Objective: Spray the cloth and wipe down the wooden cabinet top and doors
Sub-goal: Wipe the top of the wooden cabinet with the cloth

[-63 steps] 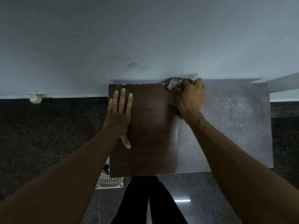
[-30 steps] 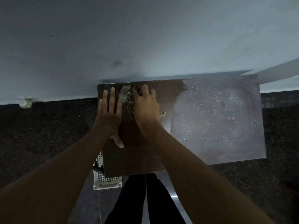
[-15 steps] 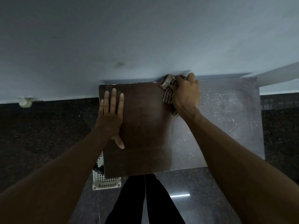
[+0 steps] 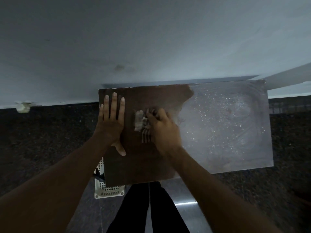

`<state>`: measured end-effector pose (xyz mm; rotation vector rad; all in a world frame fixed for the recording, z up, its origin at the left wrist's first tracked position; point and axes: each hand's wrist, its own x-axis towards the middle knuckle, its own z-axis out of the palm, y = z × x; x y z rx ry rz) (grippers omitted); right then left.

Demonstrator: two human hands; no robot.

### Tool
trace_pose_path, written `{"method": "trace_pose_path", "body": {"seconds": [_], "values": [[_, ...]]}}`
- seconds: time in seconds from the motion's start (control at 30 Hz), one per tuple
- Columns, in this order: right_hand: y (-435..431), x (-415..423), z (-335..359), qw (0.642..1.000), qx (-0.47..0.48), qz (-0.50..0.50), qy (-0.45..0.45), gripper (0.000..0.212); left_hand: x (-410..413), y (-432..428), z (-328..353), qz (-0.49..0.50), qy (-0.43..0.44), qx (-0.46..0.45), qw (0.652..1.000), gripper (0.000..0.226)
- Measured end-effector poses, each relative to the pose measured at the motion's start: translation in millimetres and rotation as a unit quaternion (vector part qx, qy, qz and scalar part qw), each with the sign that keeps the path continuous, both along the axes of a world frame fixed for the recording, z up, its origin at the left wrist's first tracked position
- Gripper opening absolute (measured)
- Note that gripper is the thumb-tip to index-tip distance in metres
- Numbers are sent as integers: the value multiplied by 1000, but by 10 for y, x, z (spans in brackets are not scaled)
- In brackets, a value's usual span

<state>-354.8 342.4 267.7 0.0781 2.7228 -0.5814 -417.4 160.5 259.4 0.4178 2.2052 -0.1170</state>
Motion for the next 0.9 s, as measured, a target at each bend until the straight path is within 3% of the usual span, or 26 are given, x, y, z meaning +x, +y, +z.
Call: {"method": "trace_pose_path", "body": {"seconds": [0.2,0.4,0.57,0.7,0.9], "values": [[737,-267,-61,991,48,-121,32,38,3,-18,-11,-3,-3,0,1000,192],[564,-706,-140,979,93,-179,42,33,-15,-12,-5,-5,-3,1,1000,192],[241,-116,-26,995,49,-76,40,50,-14,0,34,3,-9,-1,1000,193],[271,697,17,997,48,-54,28,63,-9,23,45,6,-14,-3,1000,192],[532,677,-68,997,64,-32,39,54,-6,0,24,2,-9,4,1000,194]]}}
